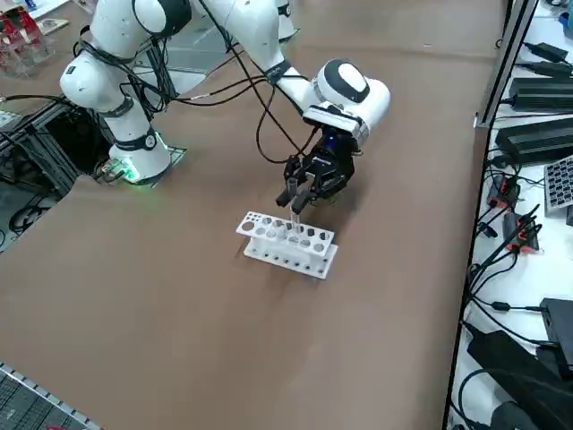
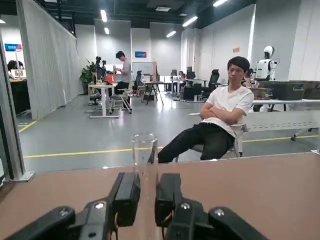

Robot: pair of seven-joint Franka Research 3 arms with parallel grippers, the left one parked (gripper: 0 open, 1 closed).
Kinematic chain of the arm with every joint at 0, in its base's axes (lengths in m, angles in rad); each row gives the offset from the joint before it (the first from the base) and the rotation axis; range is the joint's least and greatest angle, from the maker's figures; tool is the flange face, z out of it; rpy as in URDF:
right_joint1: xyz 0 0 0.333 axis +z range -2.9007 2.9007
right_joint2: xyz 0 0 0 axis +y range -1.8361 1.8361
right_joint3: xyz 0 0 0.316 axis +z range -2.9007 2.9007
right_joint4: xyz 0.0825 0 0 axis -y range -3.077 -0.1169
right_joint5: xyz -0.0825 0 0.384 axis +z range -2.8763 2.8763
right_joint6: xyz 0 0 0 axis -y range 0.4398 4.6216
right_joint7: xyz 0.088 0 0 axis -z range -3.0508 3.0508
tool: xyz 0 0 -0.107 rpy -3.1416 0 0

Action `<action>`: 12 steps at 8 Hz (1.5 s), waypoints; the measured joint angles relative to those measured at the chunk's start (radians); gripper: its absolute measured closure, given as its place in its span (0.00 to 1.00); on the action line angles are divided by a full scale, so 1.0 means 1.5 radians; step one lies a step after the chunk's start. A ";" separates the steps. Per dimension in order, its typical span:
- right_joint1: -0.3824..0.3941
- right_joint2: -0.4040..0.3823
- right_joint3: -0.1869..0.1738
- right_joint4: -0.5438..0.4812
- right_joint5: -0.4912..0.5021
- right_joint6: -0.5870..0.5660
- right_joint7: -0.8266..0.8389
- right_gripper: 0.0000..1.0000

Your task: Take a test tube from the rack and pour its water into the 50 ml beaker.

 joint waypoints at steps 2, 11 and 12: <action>0.000 0.000 0.000 0.000 0.002 0.000 0.000 0.77; -0.003 0.019 0.000 0.000 0.005 0.003 0.021 0.77; -0.003 0.022 0.000 0.000 0.005 0.005 0.027 0.77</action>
